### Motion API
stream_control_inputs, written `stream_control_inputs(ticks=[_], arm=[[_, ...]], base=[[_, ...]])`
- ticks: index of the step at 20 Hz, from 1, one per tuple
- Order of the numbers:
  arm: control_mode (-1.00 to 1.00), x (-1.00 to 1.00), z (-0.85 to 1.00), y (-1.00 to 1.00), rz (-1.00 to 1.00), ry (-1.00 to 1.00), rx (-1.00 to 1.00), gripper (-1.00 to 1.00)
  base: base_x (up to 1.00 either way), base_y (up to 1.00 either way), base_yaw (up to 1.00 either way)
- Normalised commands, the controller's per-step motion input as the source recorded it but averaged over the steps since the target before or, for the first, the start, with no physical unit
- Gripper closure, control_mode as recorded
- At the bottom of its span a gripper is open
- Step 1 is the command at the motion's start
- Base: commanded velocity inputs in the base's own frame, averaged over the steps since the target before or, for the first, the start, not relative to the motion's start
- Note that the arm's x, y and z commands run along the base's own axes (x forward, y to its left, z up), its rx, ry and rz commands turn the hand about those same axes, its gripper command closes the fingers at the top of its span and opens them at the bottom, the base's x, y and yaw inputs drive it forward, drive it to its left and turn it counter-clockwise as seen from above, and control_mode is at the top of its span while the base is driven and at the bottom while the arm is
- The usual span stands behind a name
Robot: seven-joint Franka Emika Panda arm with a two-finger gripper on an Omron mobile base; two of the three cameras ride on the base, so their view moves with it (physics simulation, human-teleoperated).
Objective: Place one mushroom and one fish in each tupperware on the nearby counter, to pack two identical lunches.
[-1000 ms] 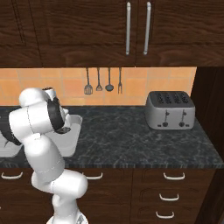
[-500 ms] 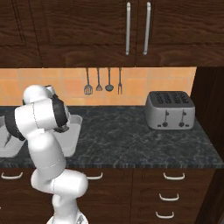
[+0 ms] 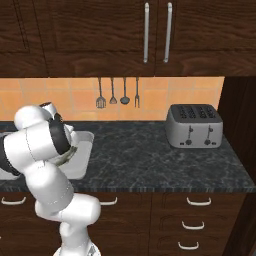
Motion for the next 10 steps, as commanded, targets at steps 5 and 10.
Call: stream_control_inputs(ticks=[5,10], arm=[[-1.00,-0.48,0.57,0.00,0.03,-0.02,0.00,-1.00],[-1.00,-0.59,0.39,-0.05,0.07,-0.12,0.00,-1.00]], base=[[0.00,0.00,0.00],[0.00,0.00,0.00]])
